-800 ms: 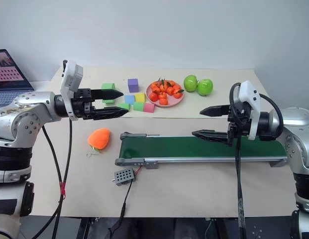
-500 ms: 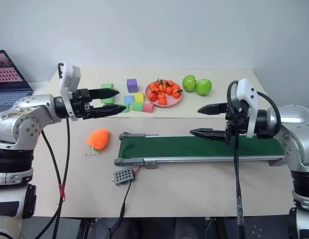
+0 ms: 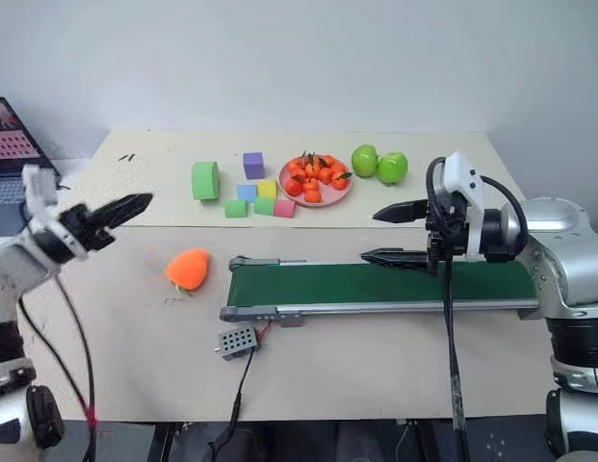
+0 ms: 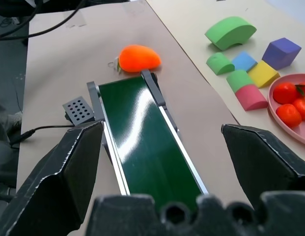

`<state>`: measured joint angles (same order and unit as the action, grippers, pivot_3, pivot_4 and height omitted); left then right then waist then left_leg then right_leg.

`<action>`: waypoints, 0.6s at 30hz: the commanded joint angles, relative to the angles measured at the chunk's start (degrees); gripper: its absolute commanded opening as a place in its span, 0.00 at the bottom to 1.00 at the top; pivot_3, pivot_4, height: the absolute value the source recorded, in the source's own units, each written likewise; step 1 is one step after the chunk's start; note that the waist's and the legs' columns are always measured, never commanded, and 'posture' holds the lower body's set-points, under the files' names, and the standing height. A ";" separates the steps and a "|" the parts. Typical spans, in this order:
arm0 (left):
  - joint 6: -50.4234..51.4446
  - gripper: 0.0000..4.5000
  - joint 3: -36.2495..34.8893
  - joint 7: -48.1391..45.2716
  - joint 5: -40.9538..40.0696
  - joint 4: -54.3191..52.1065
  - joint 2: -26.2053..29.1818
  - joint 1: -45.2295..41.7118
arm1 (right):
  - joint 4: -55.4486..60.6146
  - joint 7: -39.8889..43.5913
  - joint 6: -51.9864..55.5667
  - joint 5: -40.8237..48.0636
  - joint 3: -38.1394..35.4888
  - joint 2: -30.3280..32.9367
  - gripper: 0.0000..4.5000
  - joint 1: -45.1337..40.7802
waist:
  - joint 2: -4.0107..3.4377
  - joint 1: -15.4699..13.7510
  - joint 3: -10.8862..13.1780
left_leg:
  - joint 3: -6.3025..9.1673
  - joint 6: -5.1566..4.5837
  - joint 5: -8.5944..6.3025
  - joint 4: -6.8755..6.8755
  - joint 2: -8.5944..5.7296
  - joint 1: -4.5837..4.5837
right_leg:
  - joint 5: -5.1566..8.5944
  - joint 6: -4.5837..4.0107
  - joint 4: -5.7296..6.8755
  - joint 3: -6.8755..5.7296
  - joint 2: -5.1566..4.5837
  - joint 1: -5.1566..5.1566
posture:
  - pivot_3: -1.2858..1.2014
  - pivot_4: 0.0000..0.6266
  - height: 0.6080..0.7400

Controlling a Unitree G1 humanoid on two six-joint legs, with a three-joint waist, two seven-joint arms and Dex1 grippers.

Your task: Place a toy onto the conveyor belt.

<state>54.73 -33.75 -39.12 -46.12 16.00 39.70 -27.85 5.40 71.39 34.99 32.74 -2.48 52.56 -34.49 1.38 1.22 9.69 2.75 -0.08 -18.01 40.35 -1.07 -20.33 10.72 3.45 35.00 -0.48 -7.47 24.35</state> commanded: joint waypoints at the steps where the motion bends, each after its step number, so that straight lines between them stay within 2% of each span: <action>1: 9.95 0.94 -6.87 4.24 -7.02 2.89 -0.08 1.01 | -0.01 1.37 -1.52 -0.18 0.07 -0.31 1.00 -2.02 | 0.10 -0.30 0.05 | 0.03 0.02 0.01 0.00 0.00 0.00 | 0.00 0.00 0.00 -0.02 0.00 -0.01 | 0.52 0.24 0.99; 2: 14.73 0.94 -8.02 5.34 -8.71 5.23 -0.05 1.37 | -0.11 1.71 -1.35 -0.13 0.28 -0.40 1.00 -2.26 | 0.10 -0.45 0.05 | 0.05 0.03 0.01 0.00 0.00 0.00 | 0.00 0.00 -0.01 -0.04 0.00 -0.02 | 0.52 0.24 0.99; 7: 17.75 0.94 -13.16 9.58 -10.24 13.43 -0.96 1.83 | -0.97 3.20 -1.27 -0.42 1.08 -0.06 1.00 -3.59 | 0.13 -0.41 0.07 | 0.08 0.06 0.03 0.00 -0.02 0.00 | 0.00 0.00 0.00 -0.05 0.00 -0.02 | 0.52 0.24 0.99; 18: 15.42 0.94 -5.74 7.19 -3.89 23.55 -1.73 0.71 | 0.58 3.27 -0.21 -0.60 0.18 0.95 1.00 -3.11 | 0.14 -0.39 0.06 | 0.03 0.23 0.10 -0.08 -0.02 0.01 | -0.02 -0.03 0.00 -0.02 0.00 0.01 | 0.52 0.24 0.99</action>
<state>71.44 -39.86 -30.67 -50.92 37.60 37.91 -26.10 4.20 74.78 34.92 31.90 -0.46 52.38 -37.39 1.52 0.83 9.76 2.78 0.16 -17.90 40.27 -1.09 -20.32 10.70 3.41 35.00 -0.51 -7.47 24.37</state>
